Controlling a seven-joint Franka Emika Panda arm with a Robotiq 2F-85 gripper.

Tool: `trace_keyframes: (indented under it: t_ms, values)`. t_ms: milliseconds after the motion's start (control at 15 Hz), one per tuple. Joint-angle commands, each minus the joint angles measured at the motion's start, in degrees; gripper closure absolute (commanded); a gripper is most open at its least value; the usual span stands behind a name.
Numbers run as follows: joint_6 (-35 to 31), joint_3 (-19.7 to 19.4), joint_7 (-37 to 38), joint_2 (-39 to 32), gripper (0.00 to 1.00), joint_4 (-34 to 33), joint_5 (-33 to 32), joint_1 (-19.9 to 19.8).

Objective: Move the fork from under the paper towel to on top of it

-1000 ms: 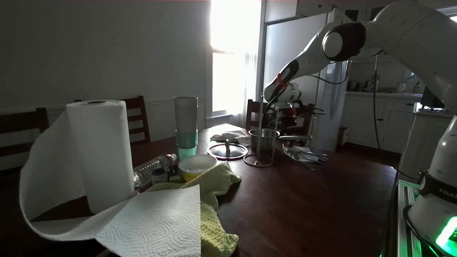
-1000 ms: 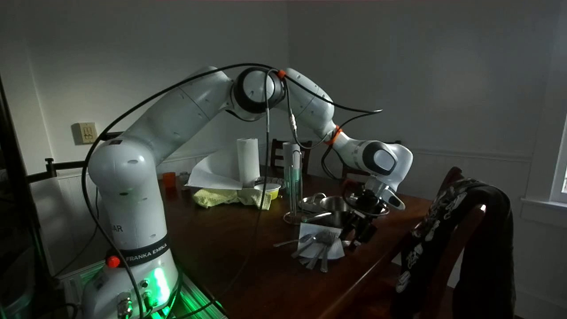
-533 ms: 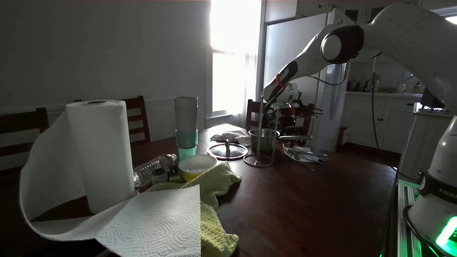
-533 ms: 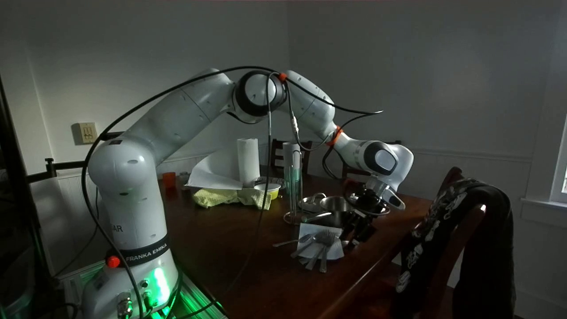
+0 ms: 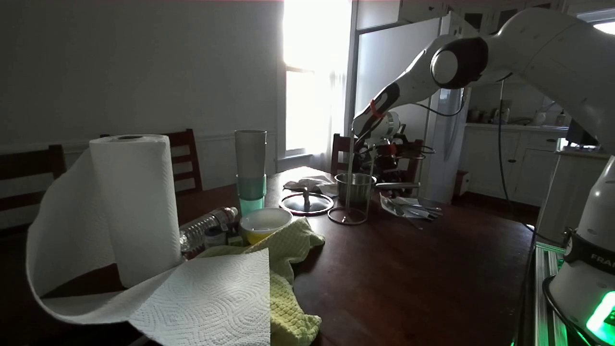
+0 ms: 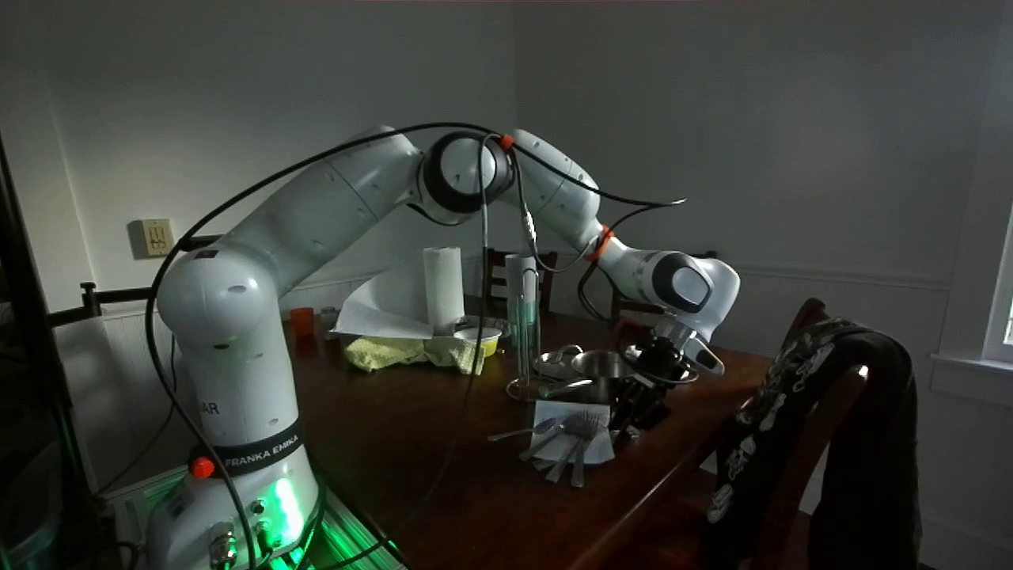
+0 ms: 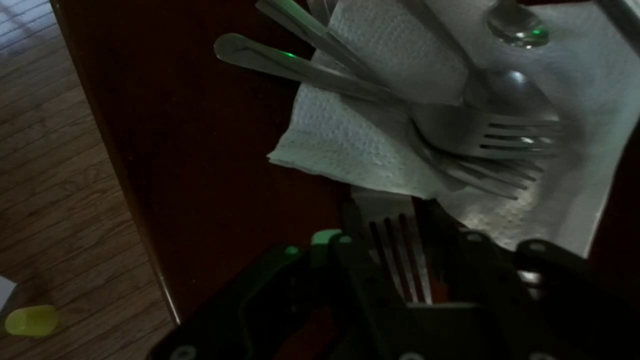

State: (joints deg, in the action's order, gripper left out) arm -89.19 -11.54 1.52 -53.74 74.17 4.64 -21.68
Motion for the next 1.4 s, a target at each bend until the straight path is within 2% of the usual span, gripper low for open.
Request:
trace_keyframes:
  t_ms: [0,533,867,1333]
  values:
    - [1.7,0.88,-1.31,-1.79,0.95,-3.59,1.28,-1.84]
    - [0.78,0.6,-1.22,-1.32,0.93,-7.29,1.38,-3.52]
    - [-2.79,0.44,0.0,-1.27,0.93,-10.4,1.51,-4.53]
    - [-9.58,0.52,1.25,0.47,0.93,-9.46,2.32,-4.56]
